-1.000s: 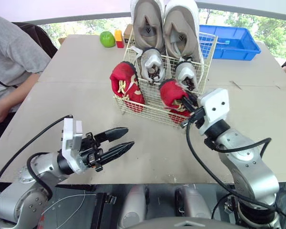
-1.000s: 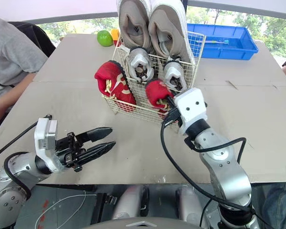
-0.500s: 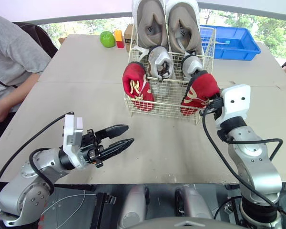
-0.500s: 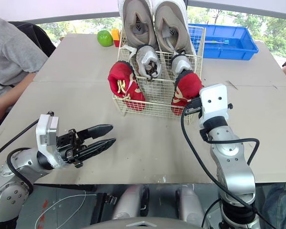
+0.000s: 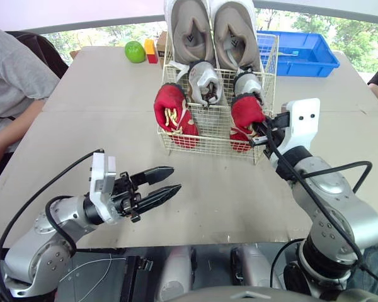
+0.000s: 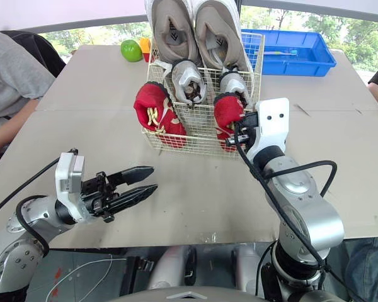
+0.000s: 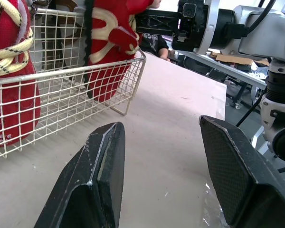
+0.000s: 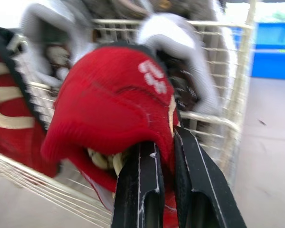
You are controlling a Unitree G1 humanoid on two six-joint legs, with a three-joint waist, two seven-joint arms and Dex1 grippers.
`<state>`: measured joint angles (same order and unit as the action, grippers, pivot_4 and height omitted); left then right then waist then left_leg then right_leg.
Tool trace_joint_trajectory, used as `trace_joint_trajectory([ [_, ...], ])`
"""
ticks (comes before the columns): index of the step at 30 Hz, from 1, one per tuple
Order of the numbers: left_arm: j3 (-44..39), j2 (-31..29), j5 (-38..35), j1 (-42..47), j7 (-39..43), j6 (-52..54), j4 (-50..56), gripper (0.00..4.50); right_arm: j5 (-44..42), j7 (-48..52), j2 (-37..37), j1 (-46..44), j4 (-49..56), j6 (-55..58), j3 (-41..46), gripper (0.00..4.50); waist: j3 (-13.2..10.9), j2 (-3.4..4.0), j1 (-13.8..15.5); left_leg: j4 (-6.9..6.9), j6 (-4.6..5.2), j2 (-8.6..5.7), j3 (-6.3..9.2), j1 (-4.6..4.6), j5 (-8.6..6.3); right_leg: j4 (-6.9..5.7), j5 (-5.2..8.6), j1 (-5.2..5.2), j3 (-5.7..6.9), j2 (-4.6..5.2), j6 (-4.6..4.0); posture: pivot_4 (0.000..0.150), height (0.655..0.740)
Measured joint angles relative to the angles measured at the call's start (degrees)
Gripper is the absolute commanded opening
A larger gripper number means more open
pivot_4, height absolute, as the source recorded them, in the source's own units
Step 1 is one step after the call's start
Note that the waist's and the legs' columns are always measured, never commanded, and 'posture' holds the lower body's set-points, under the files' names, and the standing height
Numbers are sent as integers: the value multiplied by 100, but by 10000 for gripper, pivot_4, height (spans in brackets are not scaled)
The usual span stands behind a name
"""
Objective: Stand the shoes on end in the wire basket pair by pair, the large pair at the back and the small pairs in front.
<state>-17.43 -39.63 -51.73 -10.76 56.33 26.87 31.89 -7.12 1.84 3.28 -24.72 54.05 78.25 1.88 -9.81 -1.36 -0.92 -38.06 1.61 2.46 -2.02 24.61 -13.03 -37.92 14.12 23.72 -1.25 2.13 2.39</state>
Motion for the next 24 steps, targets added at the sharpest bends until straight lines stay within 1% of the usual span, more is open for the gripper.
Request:
trace_joint_trajectory([
  [4,-4,16,7,-43,19,-25,2,27371,3,-133,509,-460,-15,531,365,514,-5,9,-4,0,0,2,5,2,0,-1,0,4,5,1,-1,1500,7400],
  [10,-1,45,48,-58,38,-72,2,27371,-21,-28,454,-1008,9,1303,873,514,-8,13,-10,2,0,0,3,7,0,2,0,15,4,13,-2,1500,7400],
  [16,9,68,94,37,85,-109,-22,27371,-100,49,453,-1082,-56,1385,1062,514,-10,16,-14,5,0,-1,2,9,0,4,0,17,3,11,-2,1500,7400],
  [17,14,74,99,52,85,-110,-27,27371,-135,100,453,-1080,-70,1385,1107,6396,-9,16,-20,5,0,-1,1,9,0,4,0,16,3,11,-2,1500,7400],
  [19,48,110,103,67,84,-116,-28,27371,-225,242,437,-1060,-174,1385,1249,12645,-10,17,-23,5,0,-1,1,11,0,4,0,16,2,10,-2,1500,7400],
  [21,70,135,106,67,77,-116,-29,27371,-261,355,365,-915,-179,1385,1301,23781,-9,16,-23,11,0,-2,1,11,0,4,0,16,2,7,-2,1500,7400],
  [24,89,152,106,114,47,-115,-29,27371,-286,463,150,-882,-181,1385,1322,38587,-10,17,-33,22,0,-4,-2,10,0,5,1,20,-1,1,-2,1500,7400],
])
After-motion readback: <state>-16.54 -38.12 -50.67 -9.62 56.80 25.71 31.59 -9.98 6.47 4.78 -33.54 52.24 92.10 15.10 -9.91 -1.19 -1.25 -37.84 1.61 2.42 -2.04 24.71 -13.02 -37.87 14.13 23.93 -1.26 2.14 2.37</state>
